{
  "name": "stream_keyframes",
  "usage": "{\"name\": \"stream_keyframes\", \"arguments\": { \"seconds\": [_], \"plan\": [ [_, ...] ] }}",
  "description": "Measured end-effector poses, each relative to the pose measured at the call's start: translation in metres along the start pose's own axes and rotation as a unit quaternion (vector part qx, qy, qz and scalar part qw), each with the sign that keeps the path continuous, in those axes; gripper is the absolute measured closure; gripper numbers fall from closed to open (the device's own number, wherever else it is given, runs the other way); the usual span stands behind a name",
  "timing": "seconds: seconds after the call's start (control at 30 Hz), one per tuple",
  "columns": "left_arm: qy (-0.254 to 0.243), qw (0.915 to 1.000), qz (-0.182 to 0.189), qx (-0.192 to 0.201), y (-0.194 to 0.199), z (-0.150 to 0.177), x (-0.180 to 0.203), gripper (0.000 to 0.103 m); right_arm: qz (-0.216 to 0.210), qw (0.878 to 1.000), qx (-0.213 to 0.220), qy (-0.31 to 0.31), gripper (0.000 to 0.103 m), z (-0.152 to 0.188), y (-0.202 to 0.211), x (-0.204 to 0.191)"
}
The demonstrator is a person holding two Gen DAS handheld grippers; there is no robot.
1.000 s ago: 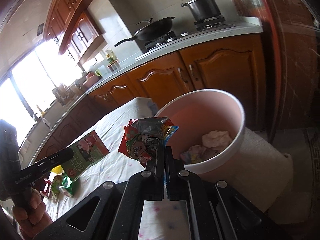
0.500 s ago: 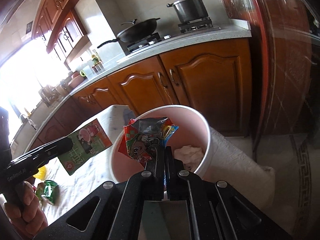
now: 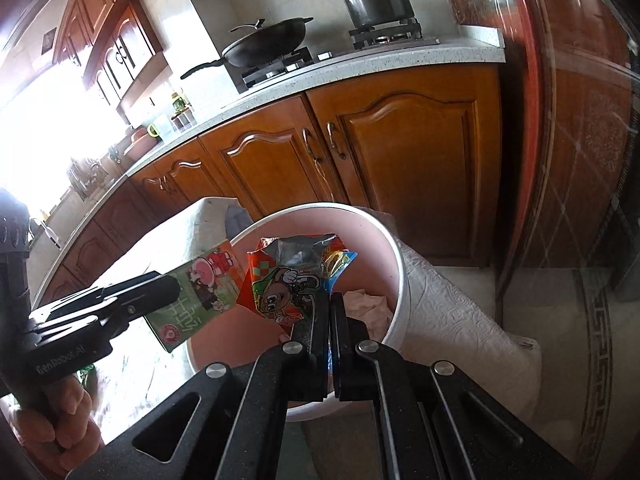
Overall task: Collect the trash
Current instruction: 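Carry carton and packet over the pink bucket and open both tools to drop them, then move both open tools back to the table toward the pouch and green can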
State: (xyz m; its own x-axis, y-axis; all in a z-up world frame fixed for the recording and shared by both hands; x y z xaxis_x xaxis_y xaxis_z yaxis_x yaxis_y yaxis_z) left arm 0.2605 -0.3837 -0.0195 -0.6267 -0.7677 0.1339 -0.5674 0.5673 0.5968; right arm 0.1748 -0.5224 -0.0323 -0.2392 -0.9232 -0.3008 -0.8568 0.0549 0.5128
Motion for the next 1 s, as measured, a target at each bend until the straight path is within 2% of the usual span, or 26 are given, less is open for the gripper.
{"name": "stream_keyframes", "arguments": {
  "seconds": [0.17, 0.27, 0.3, 0.4, 0.57, 0.6, 0.67, 0.73, 0.8, 1.0],
  "plan": [
    [0.007, 1.0000, 0.004, -0.005, -0.002, 0.002, -0.002, 0.067, 0.001, 1.000, -0.007, -0.004, 0.095, -0.001, -0.004, 0.001],
    [0.011, 0.9999, 0.001, -0.001, 0.001, 0.002, -0.005, 0.059, 0.001, 1.000, -0.002, -0.009, 0.083, -0.001, -0.003, 0.002],
    [0.012, 0.9999, 0.000, 0.000, 0.002, 0.002, -0.006, 0.059, -0.001, 1.000, 0.000, -0.013, 0.079, -0.001, -0.001, 0.003],
    [0.021, 0.9998, -0.002, 0.003, 0.010, 0.005, -0.012, 0.059, -0.004, 1.000, 0.008, -0.020, 0.076, -0.002, 0.004, 0.003],
    [0.045, 0.9989, -0.007, 0.011, 0.029, 0.014, -0.024, 0.057, -0.016, 0.999, 0.024, -0.035, 0.060, -0.001, 0.016, 0.000],
    [0.047, 0.9988, -0.009, 0.012, 0.031, 0.015, -0.025, 0.057, -0.021, 0.999, 0.029, -0.038, 0.052, -0.001, 0.019, -0.002],
    [0.059, 0.9981, -0.011, 0.015, 0.041, 0.022, -0.032, 0.053, -0.027, 0.998, 0.035, -0.041, 0.046, 0.001, 0.024, -0.007],
    [0.070, 0.9974, -0.008, 0.015, 0.048, 0.028, -0.036, 0.053, -0.037, 0.997, 0.042, -0.045, 0.030, 0.002, 0.030, -0.013],
    [0.081, 0.9965, -0.009, 0.017, 0.059, 0.037, -0.043, 0.053, -0.048, 0.996, 0.050, -0.049, 0.021, 0.004, 0.035, -0.021],
    [0.097, 0.9944, -0.028, 0.030, 0.093, 0.059, -0.063, 0.051, -0.076, 0.995, 0.055, -0.041, 0.014, 0.016, 0.045, -0.052]
  ]
}}
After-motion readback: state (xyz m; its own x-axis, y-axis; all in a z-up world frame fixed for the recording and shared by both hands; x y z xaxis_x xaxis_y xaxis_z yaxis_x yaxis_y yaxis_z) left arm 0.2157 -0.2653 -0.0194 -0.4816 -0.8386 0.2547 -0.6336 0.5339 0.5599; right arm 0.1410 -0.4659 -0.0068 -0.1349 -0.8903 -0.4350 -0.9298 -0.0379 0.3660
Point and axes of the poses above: each gripper's, at about its wrist camera, not at the fingertips, and y roughly against the way its jaws point, x to its right, z to its underside, the point moved 6 cm from there along -y, roughly the way its jaws point, and after that the axes turned 11 degrees about x, right-handed, at the moved point
